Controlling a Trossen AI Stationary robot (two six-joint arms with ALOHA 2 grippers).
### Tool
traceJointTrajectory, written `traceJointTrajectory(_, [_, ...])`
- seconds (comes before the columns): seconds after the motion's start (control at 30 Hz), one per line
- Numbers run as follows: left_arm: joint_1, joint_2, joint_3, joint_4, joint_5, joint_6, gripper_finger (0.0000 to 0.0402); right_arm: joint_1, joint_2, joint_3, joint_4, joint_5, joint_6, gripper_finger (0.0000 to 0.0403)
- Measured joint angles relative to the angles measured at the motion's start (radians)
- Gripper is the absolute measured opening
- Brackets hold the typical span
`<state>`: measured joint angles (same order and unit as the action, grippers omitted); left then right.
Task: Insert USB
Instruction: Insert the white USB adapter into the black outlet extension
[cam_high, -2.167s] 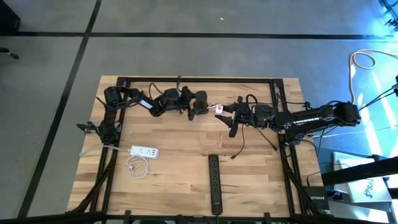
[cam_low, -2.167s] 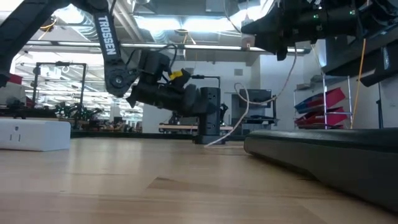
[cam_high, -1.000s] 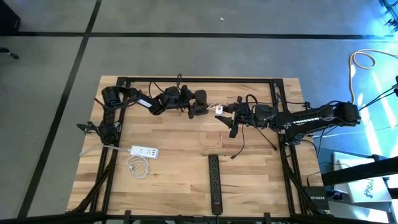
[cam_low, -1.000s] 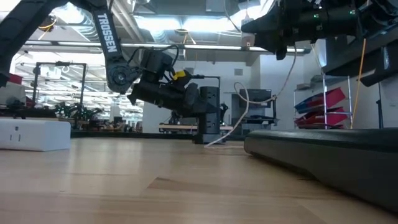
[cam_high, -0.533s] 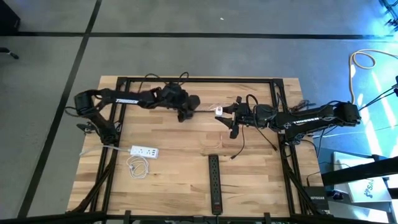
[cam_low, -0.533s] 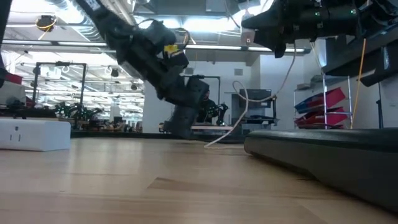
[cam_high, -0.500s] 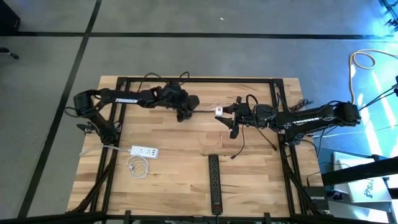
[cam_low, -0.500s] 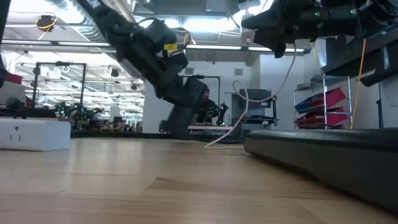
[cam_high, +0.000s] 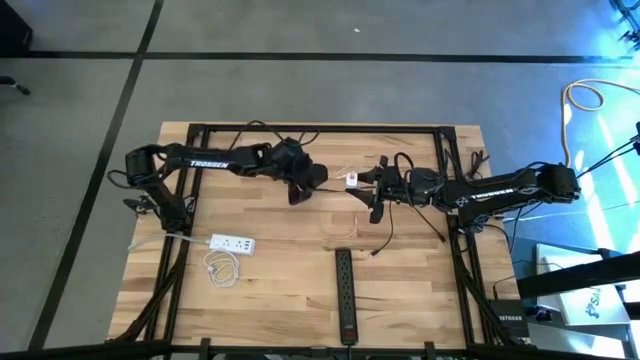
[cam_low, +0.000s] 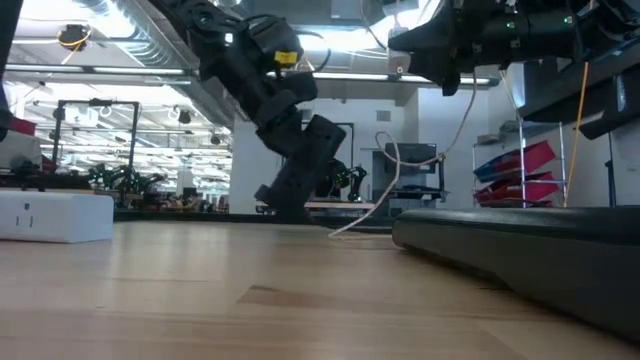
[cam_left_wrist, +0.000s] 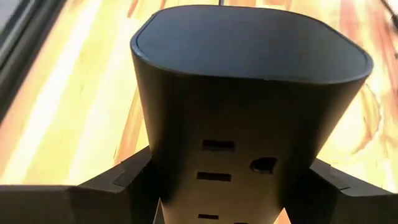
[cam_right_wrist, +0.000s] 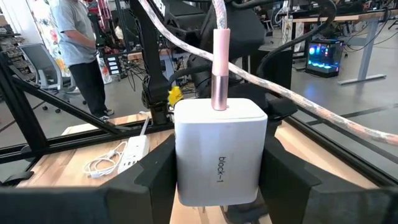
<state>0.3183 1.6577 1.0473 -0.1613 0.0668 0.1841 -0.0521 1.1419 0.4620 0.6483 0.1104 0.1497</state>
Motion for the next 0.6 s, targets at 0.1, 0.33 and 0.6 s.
traceJointTrajectory(0.1, [-0.016, 0.029, 0.0, 0.03, -0.001, 0.0, 0.0241, 0.0, 0.0, 0.0, -0.014, -0.013, 0.0, 0.017])
traceJointTrajectory(0.33, [-0.065, 0.102, 0.008, 0.128, -0.032, 0.021, 0.0249, 0.0, 0.0, 0.0, -0.031, -0.018, 0.001, 0.0171])
traceJointTrajectory(0.6, [-0.086, 0.114, 0.008, 0.189, -0.038, 0.014, 0.0256, 0.0, 0.018, 0.0, -0.015, -0.005, 0.006, 0.0172])
